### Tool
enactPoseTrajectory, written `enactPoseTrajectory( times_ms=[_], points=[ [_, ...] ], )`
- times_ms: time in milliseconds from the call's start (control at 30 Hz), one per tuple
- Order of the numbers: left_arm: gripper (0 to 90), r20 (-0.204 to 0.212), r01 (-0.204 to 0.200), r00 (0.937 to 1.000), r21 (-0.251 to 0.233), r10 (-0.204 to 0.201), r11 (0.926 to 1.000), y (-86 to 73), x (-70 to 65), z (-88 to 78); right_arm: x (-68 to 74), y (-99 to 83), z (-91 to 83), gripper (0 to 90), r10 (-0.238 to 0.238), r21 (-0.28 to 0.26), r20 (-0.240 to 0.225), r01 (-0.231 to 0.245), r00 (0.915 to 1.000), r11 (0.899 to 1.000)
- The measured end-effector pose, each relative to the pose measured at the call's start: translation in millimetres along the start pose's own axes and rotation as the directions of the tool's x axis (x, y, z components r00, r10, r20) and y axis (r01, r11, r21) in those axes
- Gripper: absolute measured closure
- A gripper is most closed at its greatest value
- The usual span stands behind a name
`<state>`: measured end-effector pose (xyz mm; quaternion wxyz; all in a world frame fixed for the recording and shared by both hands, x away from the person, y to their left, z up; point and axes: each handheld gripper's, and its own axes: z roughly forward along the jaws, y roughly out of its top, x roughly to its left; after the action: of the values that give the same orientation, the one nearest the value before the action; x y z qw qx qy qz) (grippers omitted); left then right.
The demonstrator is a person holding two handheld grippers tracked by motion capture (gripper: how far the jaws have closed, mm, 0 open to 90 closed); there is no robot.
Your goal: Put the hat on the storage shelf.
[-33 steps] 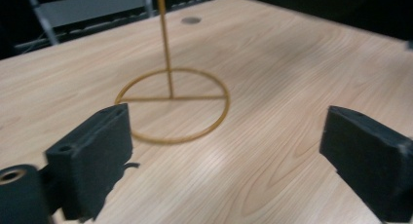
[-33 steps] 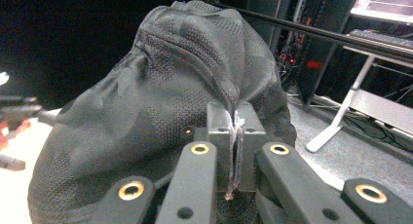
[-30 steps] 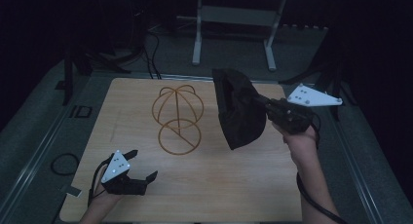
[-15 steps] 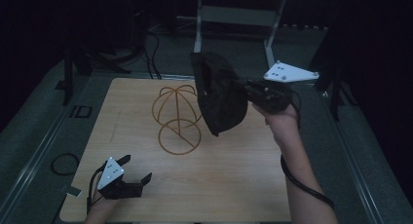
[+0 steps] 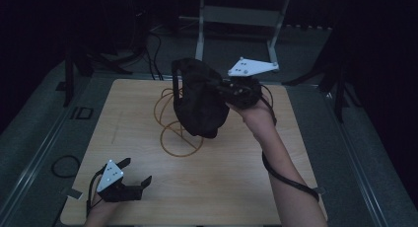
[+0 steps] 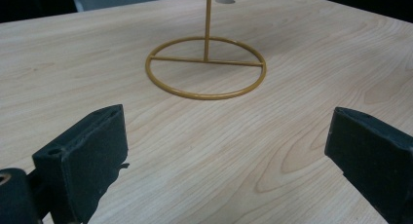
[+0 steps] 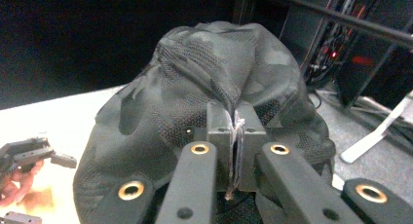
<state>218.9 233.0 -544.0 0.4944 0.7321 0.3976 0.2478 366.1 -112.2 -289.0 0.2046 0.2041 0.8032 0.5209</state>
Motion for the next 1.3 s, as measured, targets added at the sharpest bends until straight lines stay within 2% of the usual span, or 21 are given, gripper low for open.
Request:
enactPoseTrajectory(
  times_ms=[133,333,967,1100,1233,1300],
  points=[
    [2.5,0.005,-0.009,0.9999,0.003,0.009,1.0000,-0.3,-1.8,0.5,4.7,-3.7,18.9,87.9,0.004,0.040,-0.009,-0.004,1.0000,0.999],
    [2.5,0.017,-0.016,0.9997,0.007,0.016,0.9998,-1.5,-2.8,1.8,3.7,-9.9,38.4,87.9,0.025,0.077,-0.023,-0.023,0.9994,0.997],
    [2.5,0.030,-0.014,0.9995,0.007,0.014,0.9999,-2.9,-2.8,1.9,15.0,-17.2,72.8,87.0,0.053,0.147,-0.060,-0.044,0.9968,0.988],
    [2.5,0.029,-0.010,0.9995,0.005,0.010,0.9999,-3.2,-2.6,1.5,16.2,-21.0,77.7,83.7,0.055,0.161,-0.060,-0.045,0.9967,0.986],
    [2.5,0.030,-0.011,0.9995,0.004,0.011,0.9999,-3.5,-2.6,1.0,17.0,-25.2,82.3,73.6,0.049,0.176,-0.059,-0.038,0.9971,0.984],
    [2.5,0.033,-0.008,0.9994,0.001,0.008,1.0000,-3.4,-2.8,1.1,16.0,-26.8,83.5,69.8,0.065,0.172,-0.065,-0.053,0.9958,0.984]
  ],
)
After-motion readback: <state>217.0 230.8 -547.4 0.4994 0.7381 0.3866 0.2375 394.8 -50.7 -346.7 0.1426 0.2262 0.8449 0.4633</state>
